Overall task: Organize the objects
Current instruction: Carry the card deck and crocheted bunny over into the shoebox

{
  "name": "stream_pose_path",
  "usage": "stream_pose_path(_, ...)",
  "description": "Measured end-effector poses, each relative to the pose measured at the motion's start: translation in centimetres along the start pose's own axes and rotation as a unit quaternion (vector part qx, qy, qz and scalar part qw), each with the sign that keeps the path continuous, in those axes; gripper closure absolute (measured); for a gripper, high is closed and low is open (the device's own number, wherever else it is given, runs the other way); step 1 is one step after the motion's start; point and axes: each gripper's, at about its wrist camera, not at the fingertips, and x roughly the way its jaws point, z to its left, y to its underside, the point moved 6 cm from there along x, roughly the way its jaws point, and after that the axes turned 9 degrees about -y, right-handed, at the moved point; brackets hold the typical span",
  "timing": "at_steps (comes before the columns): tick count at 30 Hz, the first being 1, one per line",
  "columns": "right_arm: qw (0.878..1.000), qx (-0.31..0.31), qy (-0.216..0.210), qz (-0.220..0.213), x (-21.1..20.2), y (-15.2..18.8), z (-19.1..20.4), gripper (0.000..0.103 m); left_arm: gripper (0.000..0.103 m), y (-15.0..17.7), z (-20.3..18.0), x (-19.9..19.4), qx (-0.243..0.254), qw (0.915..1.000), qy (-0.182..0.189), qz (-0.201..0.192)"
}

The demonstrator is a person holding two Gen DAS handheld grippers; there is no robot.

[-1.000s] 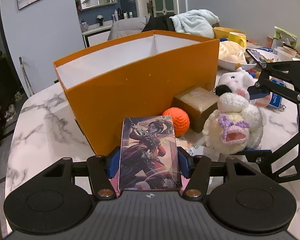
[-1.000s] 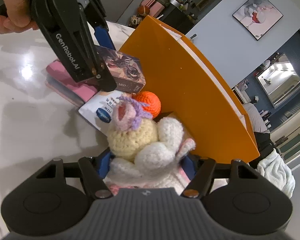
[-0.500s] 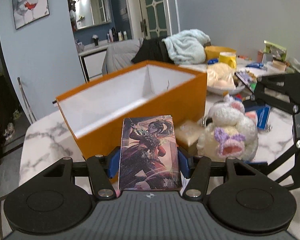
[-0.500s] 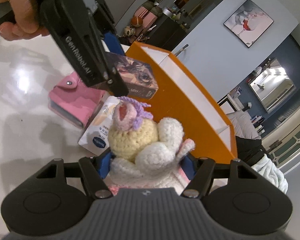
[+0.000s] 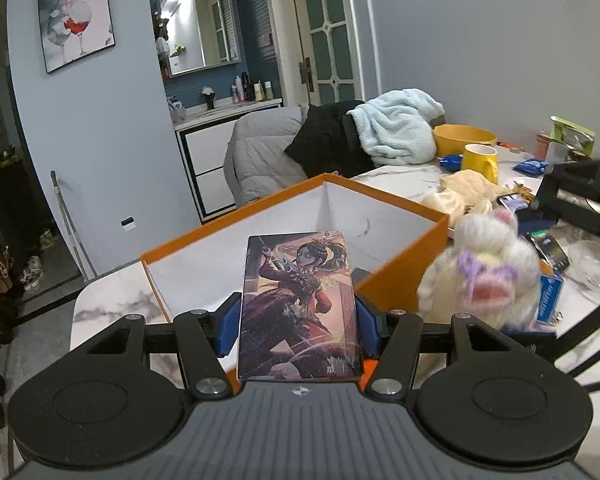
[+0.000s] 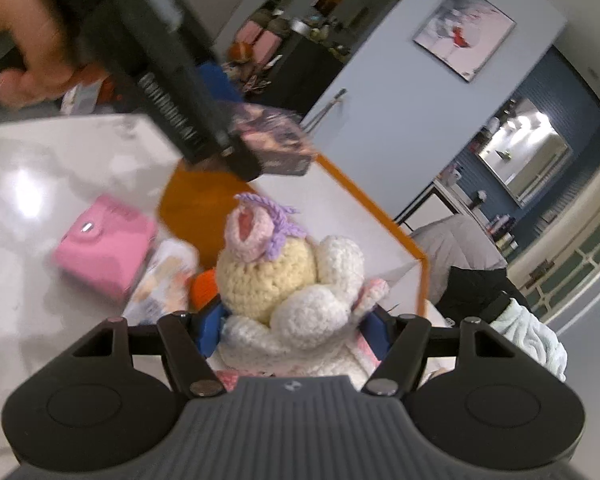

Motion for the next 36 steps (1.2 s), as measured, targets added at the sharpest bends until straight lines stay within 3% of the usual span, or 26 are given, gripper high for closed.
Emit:
stream_pose_path(10,0.998,0.051,0.004,0.019,1.7,-4.0,-5.5,0.033,0.036,-2.3,2.7,3.3,-0.029,0.9988,0.000,0.039)
stream_pose_path(18,0.990,0.134,-0.021,0.039,6.1,-5.9,-9.7,0.033,0.036,-3.0,3.2,7.0,-0.038,0.9957,0.008,0.084)
stream_pose_path(36,0.956,0.249,-0.073,0.136,16.2,-4.4,-13.7,0.033,0.036,-0.6,2.7,13.6,-0.018,0.9781,0.020,0.206)
